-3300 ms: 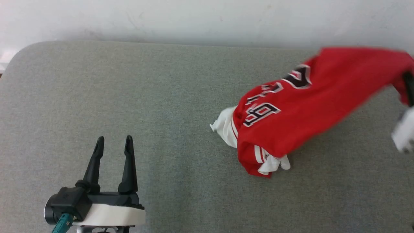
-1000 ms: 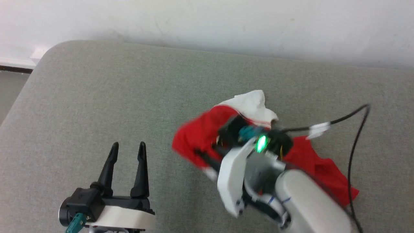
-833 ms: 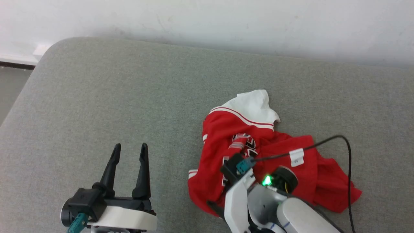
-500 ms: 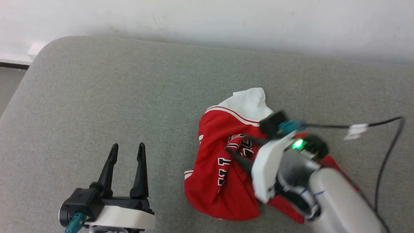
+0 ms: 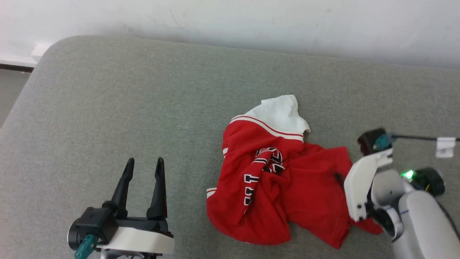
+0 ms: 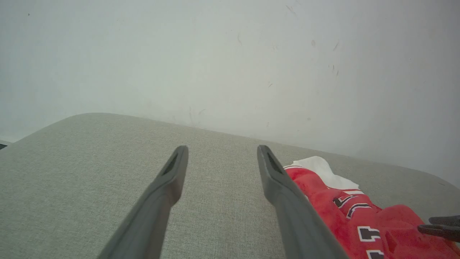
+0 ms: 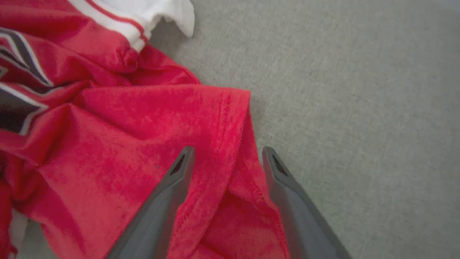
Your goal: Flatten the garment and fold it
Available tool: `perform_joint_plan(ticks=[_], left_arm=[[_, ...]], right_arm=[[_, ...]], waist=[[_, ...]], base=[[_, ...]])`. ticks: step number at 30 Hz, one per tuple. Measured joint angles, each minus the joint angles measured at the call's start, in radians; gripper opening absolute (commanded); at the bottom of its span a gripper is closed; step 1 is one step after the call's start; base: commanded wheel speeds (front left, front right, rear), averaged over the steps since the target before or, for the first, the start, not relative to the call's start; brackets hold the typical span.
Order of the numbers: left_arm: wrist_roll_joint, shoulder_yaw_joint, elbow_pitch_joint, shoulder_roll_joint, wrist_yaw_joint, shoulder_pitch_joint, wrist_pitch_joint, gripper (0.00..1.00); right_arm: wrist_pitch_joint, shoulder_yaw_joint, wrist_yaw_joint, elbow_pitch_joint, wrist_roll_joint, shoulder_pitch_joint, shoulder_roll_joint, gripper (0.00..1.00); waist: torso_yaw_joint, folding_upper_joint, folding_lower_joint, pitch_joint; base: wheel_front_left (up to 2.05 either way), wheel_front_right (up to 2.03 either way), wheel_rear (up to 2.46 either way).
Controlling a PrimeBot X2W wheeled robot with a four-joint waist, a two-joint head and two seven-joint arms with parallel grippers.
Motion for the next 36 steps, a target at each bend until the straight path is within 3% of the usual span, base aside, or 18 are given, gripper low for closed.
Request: perform_joint_plan(ticks=[6,8,10,14,21,30,33,36], left_arm=[[0.008,0.0,0.012,0.0,-0.008,-0.001,0.0,1.0],[0.009,0.002,0.015,0.0,-0.008,-0.001,0.0,1.0],[0.013,0.006,0.015,0.0,-0.008,-0.001,0.0,1.0],[0.027,0.01,0.015,0.0,-0.009,0.0,0.0,1.0],[0.035,0.008,0.012,0.0,-0.009,0.009,0.0,1.0],[0.035,0.008,0.002,0.0,-0.01,0.019,0.0,1.0],[0.035,0.013,0.0,0.0,-0.016,0.019,0.0,1.0],[0.035,0.018,-0.003,0.0,-0.018,0.019,0.0,1.0]], right_arm=[[-0.026,-0.008,0.0,0.098,-0.009,0.017,0.022,1.0],[-0.05,-0.007,0.0,0.123,-0.013,0.01,0.029,0.37],[-0.076,-0.012,0.0,0.141,-0.011,0.0,0.04,0.0],[-0.127,-0.011,0.0,0.119,0.004,-0.026,0.047,0.0],[-0.164,-0.123,0.0,-0.119,0.049,-0.025,0.006,0.0],[-0.053,-0.46,0.0,-0.475,0.07,0.438,0.1,0.0],[-0.057,-0.568,0.0,-0.494,0.046,0.583,0.103,0.0],[-0.097,-0.618,0.0,-0.418,0.083,0.66,0.103,0.0]], waist=[[0.011,0.0001,0.0,-0.001],[0.01,0.0001,0.0,-0.007],[0.005,0.0001,0.0,-0.014],[-0.016,0.0001,0.0,-0.03],[-0.066,0.0001,0.0,-0.061],[-0.103,0.0001,-0.0001,-0.06],[-0.106,0.0001,-0.0001,-0.039],[-0.11,0.0001,-0.0001,-0.018]], base=[[0.0,0.0,0.0],[0.0,0.0,0.0],[0.0,0.0,0.0],[0.0,0.0,0.0],[0.0,0.0,0.0],[0.0,0.0,0.0],[0.0,0.0,0.0],[0.0,0.0,0.0]])
